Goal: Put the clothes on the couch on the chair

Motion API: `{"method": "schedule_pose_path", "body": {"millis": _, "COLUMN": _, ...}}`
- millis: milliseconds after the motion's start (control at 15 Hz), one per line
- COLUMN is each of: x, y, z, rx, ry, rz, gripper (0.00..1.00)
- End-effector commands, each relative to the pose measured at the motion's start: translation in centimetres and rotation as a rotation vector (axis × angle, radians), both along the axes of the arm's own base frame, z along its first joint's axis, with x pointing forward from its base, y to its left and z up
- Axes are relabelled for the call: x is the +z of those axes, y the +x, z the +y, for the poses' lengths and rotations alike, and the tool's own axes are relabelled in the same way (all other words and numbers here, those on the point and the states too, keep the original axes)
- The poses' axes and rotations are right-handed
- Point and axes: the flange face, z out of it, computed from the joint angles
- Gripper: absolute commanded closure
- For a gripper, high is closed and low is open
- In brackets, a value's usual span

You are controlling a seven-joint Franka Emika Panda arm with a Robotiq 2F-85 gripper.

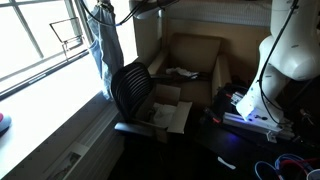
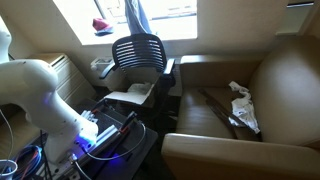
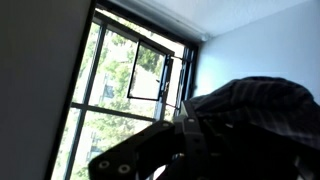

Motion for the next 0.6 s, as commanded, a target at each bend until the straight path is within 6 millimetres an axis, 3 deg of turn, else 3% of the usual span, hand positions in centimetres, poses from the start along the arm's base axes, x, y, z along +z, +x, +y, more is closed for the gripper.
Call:
{"method": "schedule_pose_path", "body": {"millis": 0, "x": 5.6, "y": -4.4, "z": -3.3, "rx": -0.071, "ry": -0.159, "rz": 0.114, "gripper": 1.0}}
{"method": "schedule_pose_path", "body": {"millis": 133, "x": 8.5, "y": -6.2, "z": -5.3, "rx": -0.159, "ry": -0.237, "rz": 0.162, "gripper": 1.0}}
{"method": "schedule_pose_path", "body": {"millis": 267, "x": 9.9, "y": -7.9, "z": -7.4, "rx": -0.254, "ry": -0.31, "rz": 0.2, "gripper": 1.0}}
{"method": "schedule_pose_path", "body": {"millis": 333, "x": 9.6, "y": -5.7, "z": -5.5, "rx": -0.214, "ry": -0.242, "rz": 0.156, "gripper": 0.98}}
{"method": "schedule_pose_path", "body": {"millis": 533, "x": 10.6, "y": -7.5, "z": -6.9, "rx": -0.252, "ry": -0.273, "rz": 0.183, "gripper": 0.98}}
